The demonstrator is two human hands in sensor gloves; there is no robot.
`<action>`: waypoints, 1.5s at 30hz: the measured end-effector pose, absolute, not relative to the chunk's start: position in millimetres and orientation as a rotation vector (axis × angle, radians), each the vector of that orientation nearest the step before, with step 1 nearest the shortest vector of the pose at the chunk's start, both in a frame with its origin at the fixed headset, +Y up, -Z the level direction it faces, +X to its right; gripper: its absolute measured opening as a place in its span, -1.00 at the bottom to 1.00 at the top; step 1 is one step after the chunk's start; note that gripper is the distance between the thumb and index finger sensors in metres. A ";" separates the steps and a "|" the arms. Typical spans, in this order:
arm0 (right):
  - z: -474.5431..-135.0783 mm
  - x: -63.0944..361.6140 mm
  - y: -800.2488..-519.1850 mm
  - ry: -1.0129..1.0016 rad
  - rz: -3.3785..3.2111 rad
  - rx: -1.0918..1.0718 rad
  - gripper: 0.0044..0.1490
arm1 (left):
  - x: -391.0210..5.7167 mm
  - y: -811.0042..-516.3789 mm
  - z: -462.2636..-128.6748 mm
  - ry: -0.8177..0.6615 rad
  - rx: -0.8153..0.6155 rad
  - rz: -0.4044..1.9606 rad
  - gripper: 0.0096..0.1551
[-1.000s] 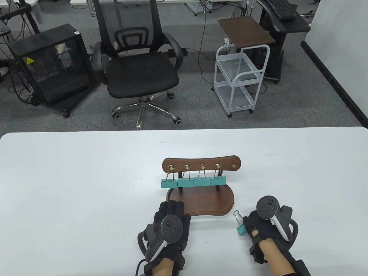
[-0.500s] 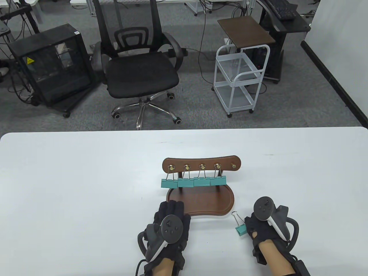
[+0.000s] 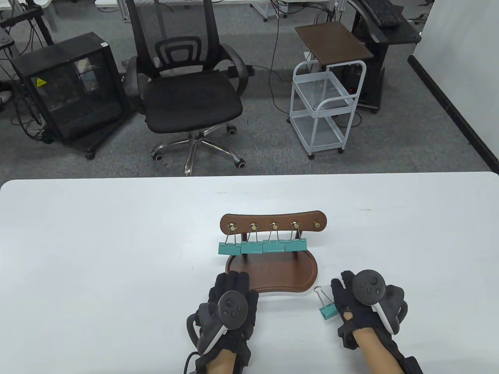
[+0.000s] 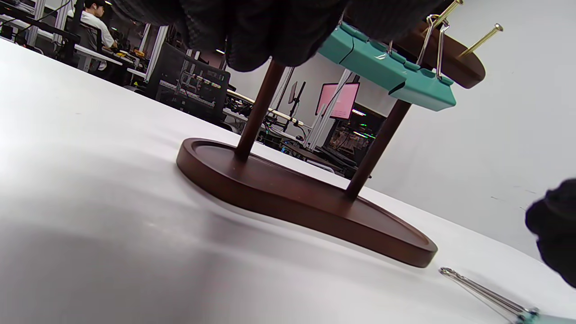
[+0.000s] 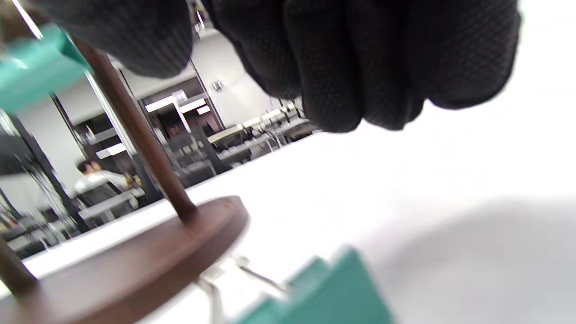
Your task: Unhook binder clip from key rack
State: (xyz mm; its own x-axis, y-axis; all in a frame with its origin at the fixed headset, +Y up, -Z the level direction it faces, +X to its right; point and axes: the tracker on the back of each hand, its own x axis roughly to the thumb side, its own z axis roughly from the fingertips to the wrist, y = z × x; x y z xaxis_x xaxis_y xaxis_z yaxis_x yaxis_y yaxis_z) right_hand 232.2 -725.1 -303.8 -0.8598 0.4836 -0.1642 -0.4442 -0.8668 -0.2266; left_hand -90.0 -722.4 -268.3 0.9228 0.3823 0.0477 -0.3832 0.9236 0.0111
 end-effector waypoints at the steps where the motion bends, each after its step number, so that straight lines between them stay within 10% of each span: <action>1: -304.1 230.9 -722.7 -0.285 2.569 -0.260 -0.28 | -90.1 -722.3 -268.3 -0.045 0.022 0.394 -0.28; 45: -363.8 175.5 -754.2 0.001 1.602 -0.214 -0.13 | -92.3 -722.5 -268.4 -0.052 0.036 0.434 -0.28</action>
